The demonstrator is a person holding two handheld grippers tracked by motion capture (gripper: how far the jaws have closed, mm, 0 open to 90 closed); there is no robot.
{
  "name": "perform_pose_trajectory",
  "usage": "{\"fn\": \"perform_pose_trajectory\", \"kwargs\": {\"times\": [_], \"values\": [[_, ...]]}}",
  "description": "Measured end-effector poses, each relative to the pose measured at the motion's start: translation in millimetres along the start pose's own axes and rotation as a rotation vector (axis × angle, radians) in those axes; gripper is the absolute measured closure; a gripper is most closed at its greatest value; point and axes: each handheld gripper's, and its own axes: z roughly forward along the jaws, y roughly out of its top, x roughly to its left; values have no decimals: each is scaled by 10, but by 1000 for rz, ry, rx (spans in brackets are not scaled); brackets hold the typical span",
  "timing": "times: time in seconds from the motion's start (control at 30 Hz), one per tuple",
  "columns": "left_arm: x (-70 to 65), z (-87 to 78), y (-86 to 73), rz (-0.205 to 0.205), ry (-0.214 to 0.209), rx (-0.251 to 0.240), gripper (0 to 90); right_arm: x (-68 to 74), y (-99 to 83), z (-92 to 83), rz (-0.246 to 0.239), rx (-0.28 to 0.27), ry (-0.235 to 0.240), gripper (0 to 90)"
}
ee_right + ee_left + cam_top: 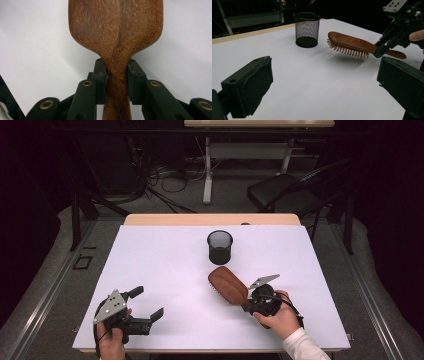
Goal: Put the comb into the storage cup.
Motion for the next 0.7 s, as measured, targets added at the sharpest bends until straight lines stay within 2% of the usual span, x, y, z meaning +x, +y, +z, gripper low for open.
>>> {"fn": "perform_pose_trajectory", "kwargs": {"times": [0.2,0.7], "values": [[-2,3,-1,-2,-3,-4,4,5,47,-38,21,-32,20,726],[1,35,-10,-18,-17,-3,3,51,182,-95,3,-113,37,725]]}}
